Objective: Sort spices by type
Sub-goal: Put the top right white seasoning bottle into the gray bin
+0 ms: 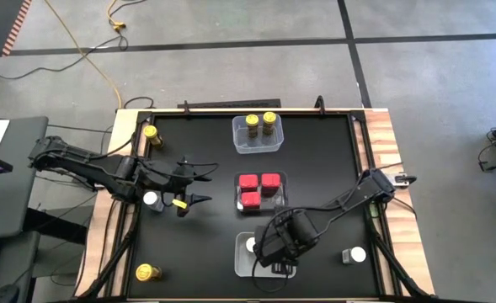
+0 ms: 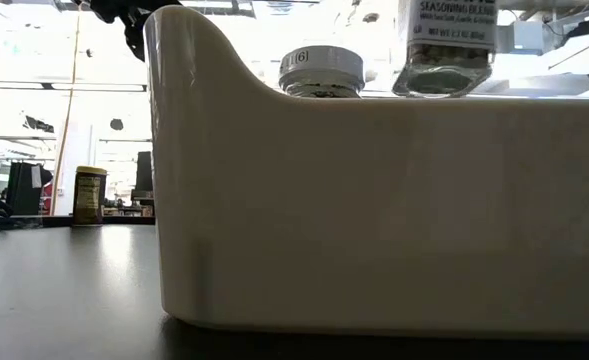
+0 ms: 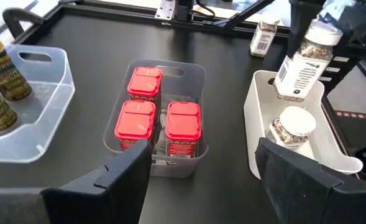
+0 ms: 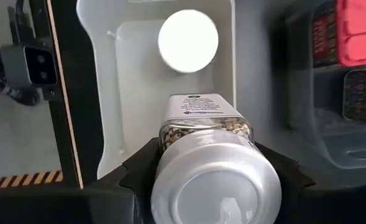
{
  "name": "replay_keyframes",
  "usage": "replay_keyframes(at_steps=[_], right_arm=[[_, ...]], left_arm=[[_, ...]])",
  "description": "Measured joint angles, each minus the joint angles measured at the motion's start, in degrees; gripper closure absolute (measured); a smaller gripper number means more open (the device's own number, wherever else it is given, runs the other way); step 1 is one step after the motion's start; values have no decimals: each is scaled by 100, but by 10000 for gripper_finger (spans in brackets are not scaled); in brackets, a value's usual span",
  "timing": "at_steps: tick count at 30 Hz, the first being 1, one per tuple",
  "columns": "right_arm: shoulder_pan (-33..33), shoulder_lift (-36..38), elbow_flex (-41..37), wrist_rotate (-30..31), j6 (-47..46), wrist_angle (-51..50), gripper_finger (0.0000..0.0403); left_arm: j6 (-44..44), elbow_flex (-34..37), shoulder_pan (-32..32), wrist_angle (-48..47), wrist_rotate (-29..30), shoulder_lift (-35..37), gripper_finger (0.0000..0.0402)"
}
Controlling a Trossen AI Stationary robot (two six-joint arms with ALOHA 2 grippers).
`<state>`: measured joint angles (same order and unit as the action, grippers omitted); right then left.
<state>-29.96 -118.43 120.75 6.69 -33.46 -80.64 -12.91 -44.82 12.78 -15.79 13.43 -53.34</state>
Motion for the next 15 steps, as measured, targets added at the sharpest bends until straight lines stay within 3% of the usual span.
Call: replay_keyframes(at_steps=[15], right_arm=[[-222,-469,-11,55,-198,172,180]], left_arm=[[-45,0,96,-22,-455,0,125]])
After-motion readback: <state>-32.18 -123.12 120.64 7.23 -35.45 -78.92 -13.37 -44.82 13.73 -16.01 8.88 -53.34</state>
